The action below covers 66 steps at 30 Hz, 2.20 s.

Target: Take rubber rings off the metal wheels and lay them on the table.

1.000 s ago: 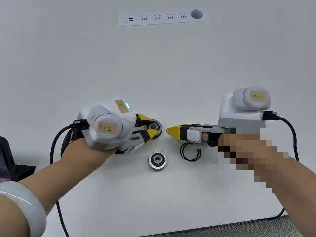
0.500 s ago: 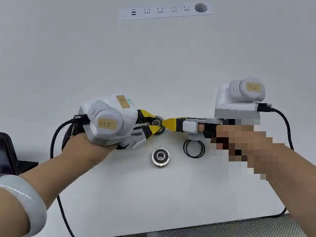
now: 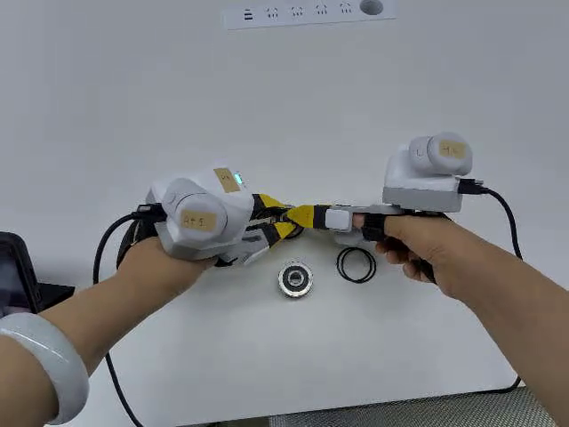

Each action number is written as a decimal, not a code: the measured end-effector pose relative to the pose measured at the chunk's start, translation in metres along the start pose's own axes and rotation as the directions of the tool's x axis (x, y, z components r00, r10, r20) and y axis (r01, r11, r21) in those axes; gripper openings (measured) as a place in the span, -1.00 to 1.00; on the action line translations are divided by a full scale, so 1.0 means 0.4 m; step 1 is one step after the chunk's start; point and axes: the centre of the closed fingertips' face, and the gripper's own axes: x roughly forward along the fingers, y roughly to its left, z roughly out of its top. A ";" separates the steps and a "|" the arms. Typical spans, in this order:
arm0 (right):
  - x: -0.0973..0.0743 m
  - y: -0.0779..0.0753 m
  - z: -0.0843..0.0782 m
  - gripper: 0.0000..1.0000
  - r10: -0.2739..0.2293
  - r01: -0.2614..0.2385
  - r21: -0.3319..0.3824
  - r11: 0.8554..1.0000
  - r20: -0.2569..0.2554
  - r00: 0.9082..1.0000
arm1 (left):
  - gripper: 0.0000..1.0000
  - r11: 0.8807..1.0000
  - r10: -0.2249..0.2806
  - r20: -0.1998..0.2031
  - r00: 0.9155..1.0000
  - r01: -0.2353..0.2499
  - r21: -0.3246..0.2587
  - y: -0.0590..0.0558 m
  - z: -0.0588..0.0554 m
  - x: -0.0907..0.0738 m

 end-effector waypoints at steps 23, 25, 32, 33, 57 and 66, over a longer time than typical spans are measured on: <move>-0.034 0.011 -0.019 -0.64 0.007 -0.007 -0.014 1.000 -0.011 1.000 | -0.74 1.000 0.005 0.000 1.000 -0.005 0.000 -0.001 0.000 0.000; -0.037 0.012 -0.020 -0.66 0.009 -0.009 -0.014 1.000 -0.011 1.000 | -0.74 1.000 0.005 0.000 1.000 -0.005 -0.001 -0.001 0.000 0.000; -0.039 0.012 -0.019 -0.68 0.010 -0.010 -0.012 1.000 -0.012 1.000 | -0.74 1.000 0.005 0.000 1.000 -0.005 -0.001 0.000 0.000 0.000; -0.039 0.011 -0.018 -0.70 0.009 -0.009 -0.011 1.000 -0.012 1.000 | -0.74 1.000 0.005 0.000 1.000 -0.005 -0.001 0.000 0.000 0.000; -0.034 0.009 -0.014 -0.97 -0.008 0.007 -0.020 1.000 -0.003 1.000 | -0.74 1.000 0.002 -0.002 1.000 -0.002 0.004 -0.001 -0.001 -0.001; -0.035 0.025 -0.012 -0.97 0.004 -0.004 -0.031 1.000 0.000 1.000 | -0.74 1.000 0.003 -0.003 1.000 -0.003 0.009 -0.001 -0.002 -0.001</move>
